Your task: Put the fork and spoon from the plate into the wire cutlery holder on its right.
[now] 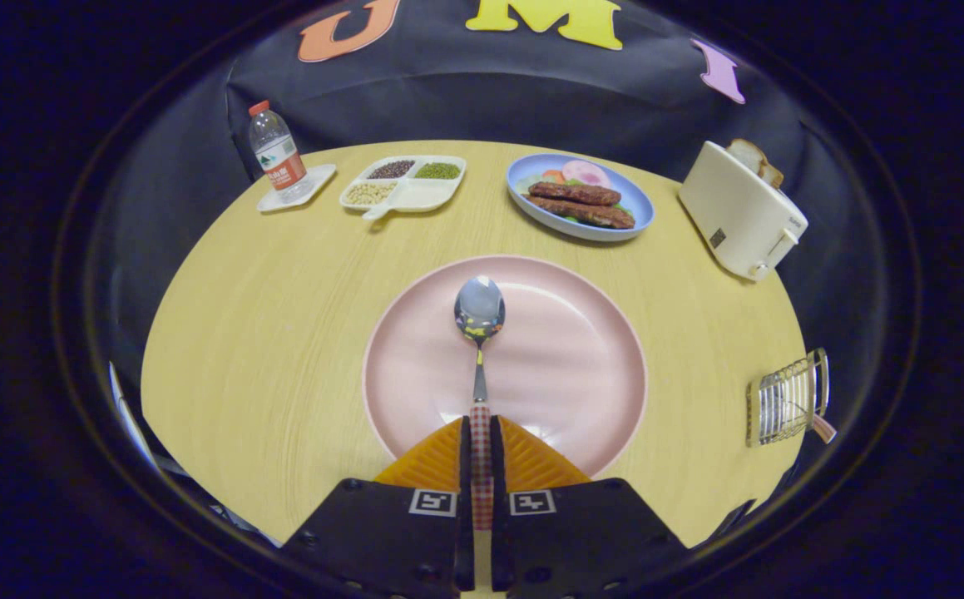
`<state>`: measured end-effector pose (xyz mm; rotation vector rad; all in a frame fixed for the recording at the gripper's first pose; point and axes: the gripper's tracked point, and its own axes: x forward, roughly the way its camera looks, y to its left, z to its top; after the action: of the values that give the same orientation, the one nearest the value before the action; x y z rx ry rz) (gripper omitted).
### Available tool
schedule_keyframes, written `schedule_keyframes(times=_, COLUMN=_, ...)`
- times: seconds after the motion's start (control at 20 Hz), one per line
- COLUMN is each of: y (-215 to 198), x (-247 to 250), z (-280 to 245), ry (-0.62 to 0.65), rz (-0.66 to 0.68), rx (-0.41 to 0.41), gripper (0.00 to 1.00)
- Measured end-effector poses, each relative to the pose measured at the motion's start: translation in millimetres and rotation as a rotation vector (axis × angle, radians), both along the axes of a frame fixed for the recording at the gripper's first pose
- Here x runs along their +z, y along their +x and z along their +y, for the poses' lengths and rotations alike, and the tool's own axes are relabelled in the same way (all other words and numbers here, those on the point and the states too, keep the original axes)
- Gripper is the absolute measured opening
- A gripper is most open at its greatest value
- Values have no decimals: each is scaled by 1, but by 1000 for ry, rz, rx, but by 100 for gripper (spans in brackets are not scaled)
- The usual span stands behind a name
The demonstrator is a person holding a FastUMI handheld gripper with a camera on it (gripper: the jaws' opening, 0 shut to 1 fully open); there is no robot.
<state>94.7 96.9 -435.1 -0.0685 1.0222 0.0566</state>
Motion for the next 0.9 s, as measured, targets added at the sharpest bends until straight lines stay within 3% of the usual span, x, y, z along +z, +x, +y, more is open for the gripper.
schedule_keyframes(times=0.4, y=-20, x=69, z=-50, ry=7, rz=-40, rx=45, gripper=8)
schedule_keyframes(times=0.9, y=-55, x=119, z=-179, ry=14, rz=-28, rx=5, gripper=8)
